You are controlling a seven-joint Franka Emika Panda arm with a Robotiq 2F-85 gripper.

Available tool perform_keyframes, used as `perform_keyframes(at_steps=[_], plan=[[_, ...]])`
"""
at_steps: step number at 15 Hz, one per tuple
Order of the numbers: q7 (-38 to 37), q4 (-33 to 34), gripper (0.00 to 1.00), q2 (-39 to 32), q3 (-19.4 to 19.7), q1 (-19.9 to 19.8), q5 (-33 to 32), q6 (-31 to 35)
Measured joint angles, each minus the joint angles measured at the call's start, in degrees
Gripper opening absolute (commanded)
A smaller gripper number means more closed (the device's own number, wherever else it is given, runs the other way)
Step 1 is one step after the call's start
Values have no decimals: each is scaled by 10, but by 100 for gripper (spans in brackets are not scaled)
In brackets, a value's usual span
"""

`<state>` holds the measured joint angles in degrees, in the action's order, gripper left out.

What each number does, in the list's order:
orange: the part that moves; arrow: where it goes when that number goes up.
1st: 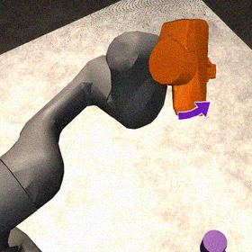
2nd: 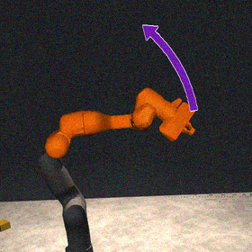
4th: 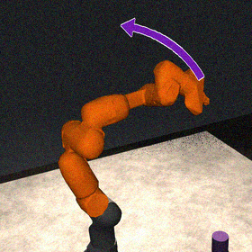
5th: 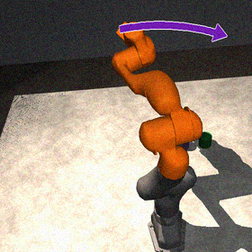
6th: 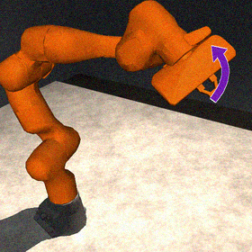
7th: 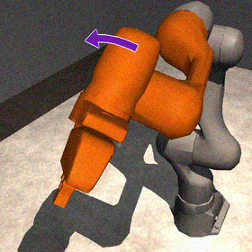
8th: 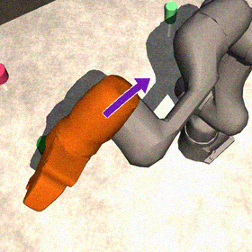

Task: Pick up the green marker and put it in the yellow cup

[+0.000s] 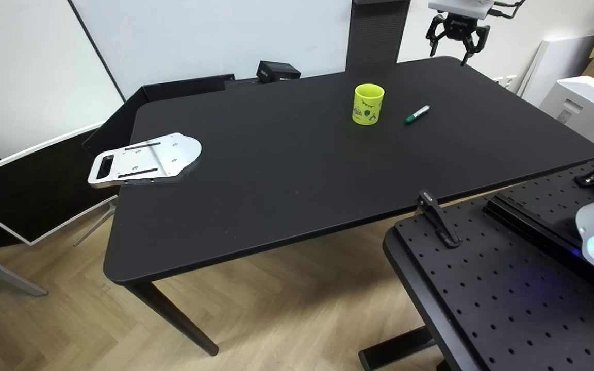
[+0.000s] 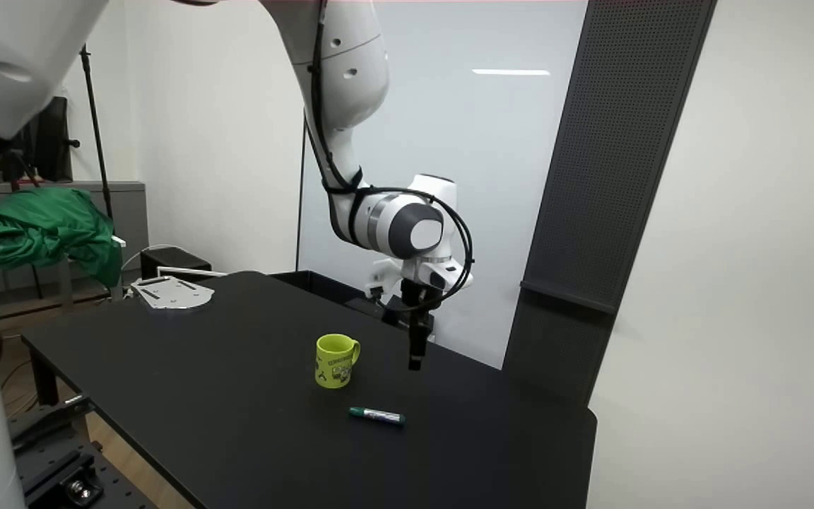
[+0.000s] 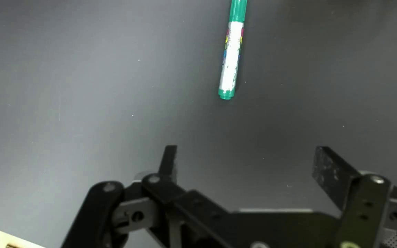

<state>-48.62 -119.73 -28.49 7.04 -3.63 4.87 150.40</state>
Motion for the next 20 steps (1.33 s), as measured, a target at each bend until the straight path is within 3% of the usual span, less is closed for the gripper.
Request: perform_keyframes(at_steps=[10,20], plan=[[82,3,100,-19,8,-2,32,4],[86,4,100,-20,8,-2,32,4]])
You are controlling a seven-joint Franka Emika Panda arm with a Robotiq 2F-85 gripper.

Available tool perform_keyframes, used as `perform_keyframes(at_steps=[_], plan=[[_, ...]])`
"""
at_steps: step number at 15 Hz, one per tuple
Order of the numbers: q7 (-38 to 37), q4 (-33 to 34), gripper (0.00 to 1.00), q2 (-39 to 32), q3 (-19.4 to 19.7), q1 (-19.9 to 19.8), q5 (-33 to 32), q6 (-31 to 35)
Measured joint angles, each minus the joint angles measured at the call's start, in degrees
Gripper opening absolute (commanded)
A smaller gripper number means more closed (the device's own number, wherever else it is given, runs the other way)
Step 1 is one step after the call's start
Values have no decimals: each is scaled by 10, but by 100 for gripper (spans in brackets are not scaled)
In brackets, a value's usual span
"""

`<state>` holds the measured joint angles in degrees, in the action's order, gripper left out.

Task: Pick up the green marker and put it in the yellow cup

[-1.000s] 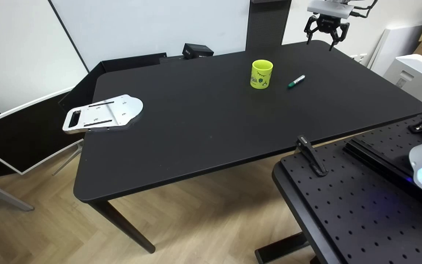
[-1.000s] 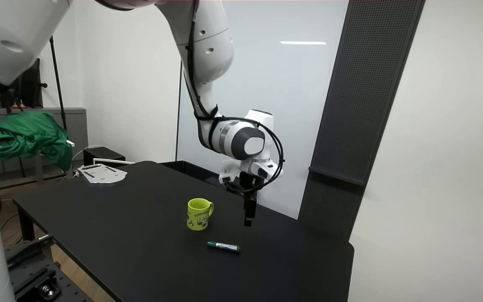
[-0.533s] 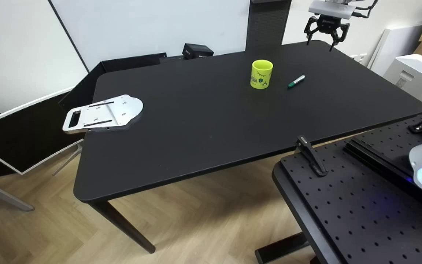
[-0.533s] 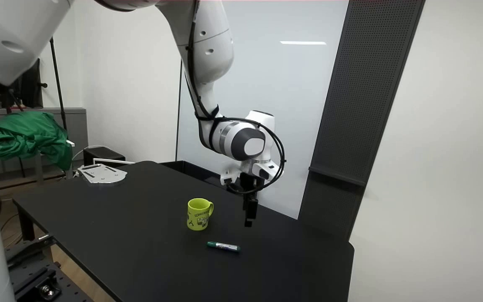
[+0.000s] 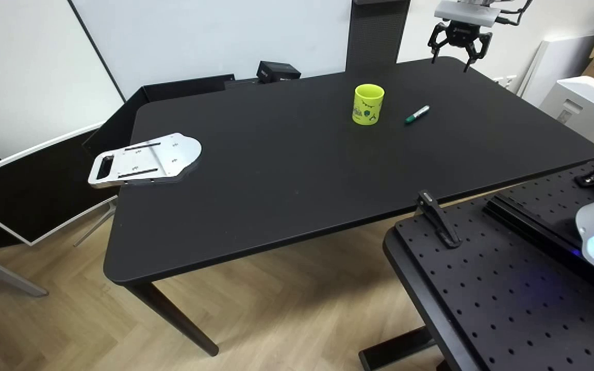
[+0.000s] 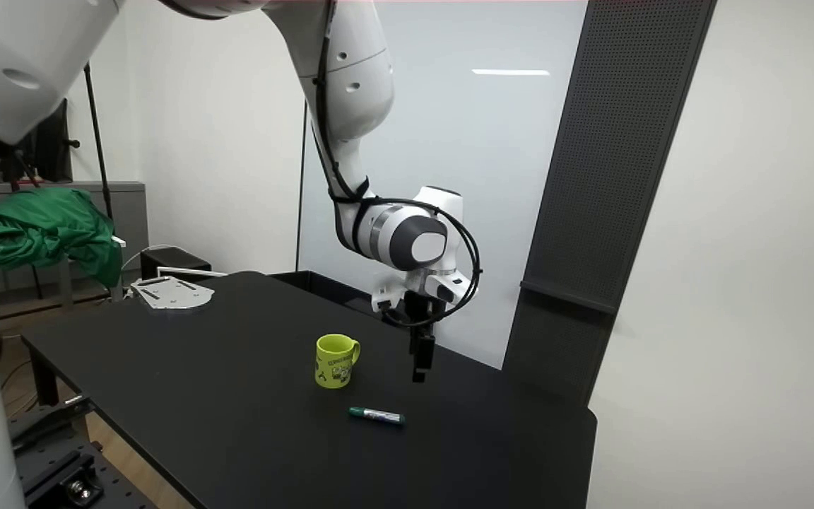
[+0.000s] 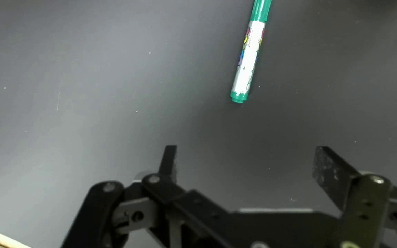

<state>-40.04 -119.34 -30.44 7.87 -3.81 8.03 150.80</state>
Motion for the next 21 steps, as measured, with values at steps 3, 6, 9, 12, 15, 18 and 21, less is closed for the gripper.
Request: perform_keyframes(at_steps=[3,6,9,12,15,18,21], plan=[[0,0,100,0,1,1,0,0],[-6,-1,100,-2,8,9,10,0],[-49,-1,100,-8,22,26,19,2],[-96,-1,100,-16,31,43,21,6],[-124,-1,100,-26,31,56,22,8],[-137,-1,100,-36,28,65,24,17],[-138,-1,100,-49,19,65,38,38]])
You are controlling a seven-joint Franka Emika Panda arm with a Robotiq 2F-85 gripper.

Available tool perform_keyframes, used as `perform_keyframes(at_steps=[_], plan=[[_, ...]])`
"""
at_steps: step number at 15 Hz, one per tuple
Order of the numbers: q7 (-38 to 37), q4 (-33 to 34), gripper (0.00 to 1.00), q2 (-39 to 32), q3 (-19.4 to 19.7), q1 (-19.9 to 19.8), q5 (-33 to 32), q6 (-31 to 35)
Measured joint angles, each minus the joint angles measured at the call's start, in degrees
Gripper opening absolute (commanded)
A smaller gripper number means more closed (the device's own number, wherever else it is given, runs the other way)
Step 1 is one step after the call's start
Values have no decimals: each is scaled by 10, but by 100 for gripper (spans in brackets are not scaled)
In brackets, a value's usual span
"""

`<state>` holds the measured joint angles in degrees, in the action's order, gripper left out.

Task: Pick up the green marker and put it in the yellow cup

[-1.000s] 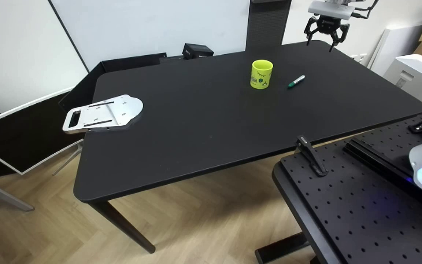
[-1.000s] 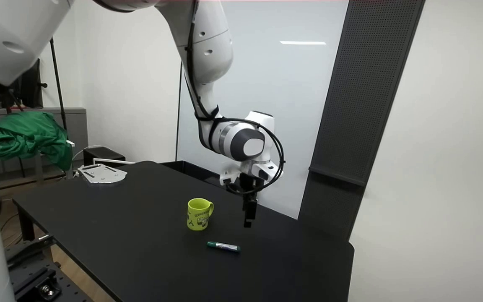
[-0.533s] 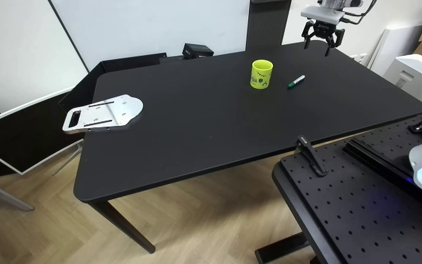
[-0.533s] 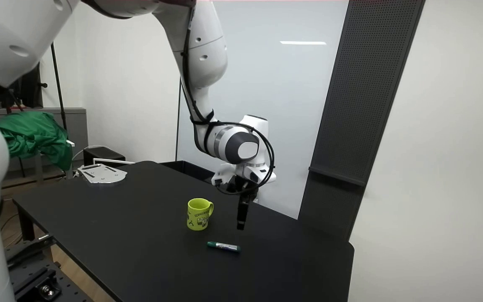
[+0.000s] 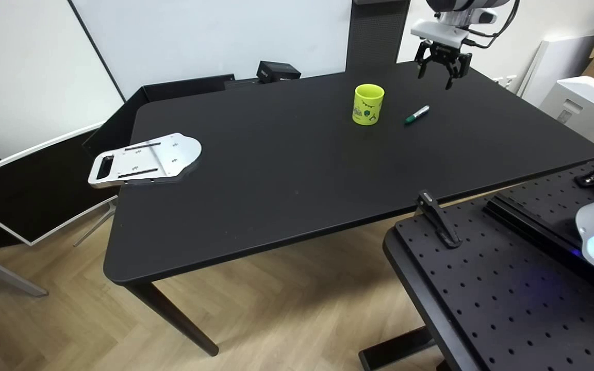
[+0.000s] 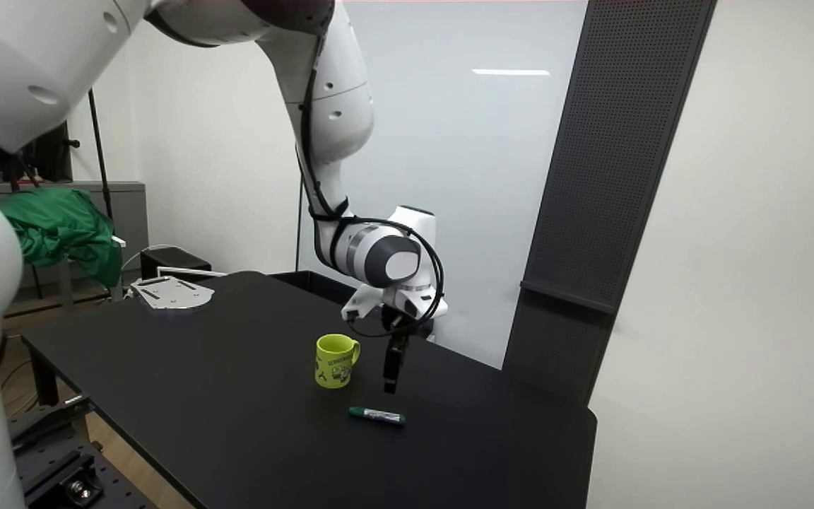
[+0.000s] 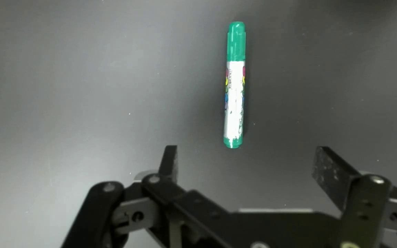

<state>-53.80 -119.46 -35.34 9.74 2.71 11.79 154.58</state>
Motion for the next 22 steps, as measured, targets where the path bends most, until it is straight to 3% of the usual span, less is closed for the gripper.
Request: perform_keyframes(at_steps=[11,22], plan=[[1,1,100,-53,-19,0,30,75],[25,27,100,-104,-23,0,30,87]])
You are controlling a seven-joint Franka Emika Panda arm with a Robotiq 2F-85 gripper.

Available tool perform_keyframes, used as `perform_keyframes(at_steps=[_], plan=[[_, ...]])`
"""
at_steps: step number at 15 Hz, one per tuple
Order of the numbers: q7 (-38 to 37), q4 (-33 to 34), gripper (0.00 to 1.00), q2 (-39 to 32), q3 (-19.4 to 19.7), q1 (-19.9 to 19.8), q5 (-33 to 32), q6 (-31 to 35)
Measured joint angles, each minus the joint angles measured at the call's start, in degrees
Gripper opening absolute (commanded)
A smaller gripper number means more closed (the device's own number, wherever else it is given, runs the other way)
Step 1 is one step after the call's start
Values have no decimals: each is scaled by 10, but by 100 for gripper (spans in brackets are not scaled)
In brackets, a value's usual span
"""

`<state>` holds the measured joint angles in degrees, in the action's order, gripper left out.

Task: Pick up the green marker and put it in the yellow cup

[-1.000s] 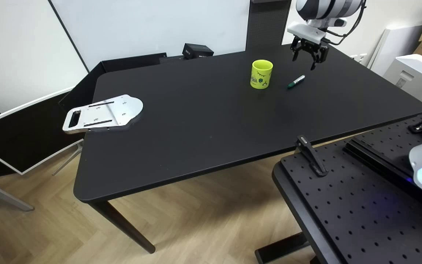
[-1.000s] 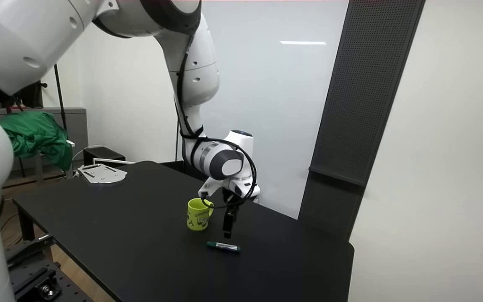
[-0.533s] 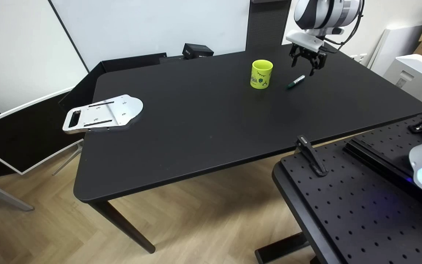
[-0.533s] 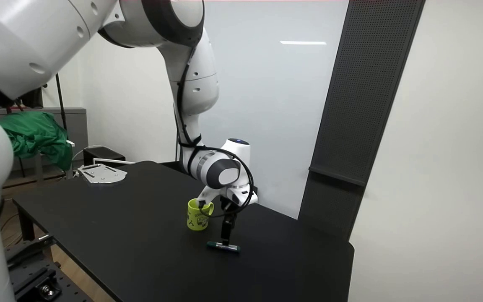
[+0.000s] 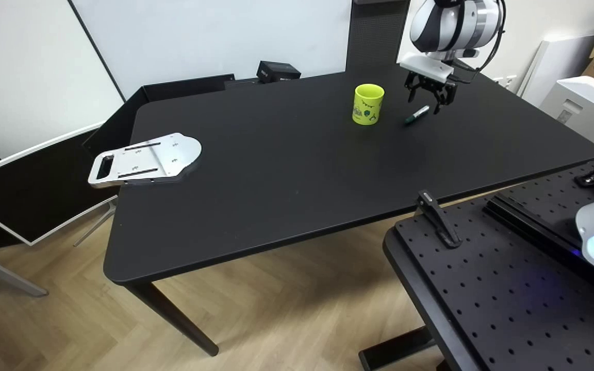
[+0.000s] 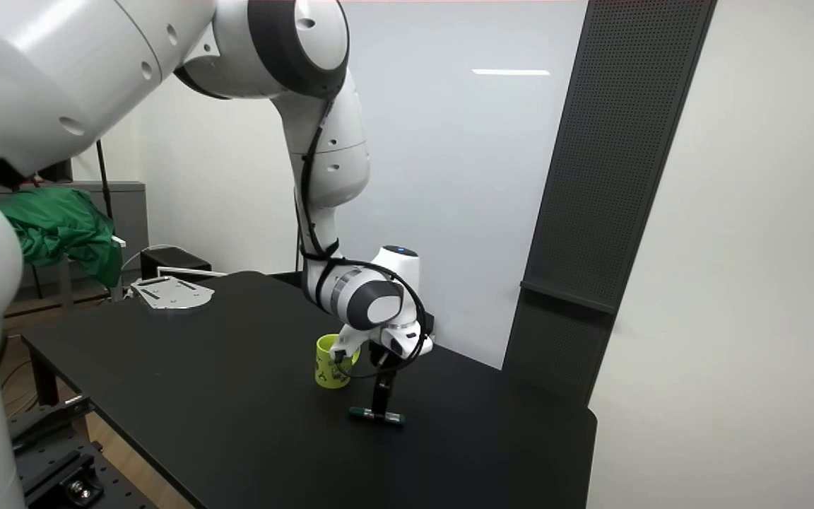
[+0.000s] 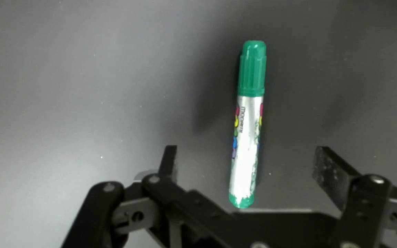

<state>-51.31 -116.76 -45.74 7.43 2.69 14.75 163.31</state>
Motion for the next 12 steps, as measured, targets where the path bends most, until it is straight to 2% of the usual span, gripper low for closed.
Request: perform_keyframes(at_steps=[4,5,12], plan=[[6,13,100,-20,0,0,0,0],[7,15,79,-24,1,0,0,0],[19,30,31,-38,10,3,-1,-1]])
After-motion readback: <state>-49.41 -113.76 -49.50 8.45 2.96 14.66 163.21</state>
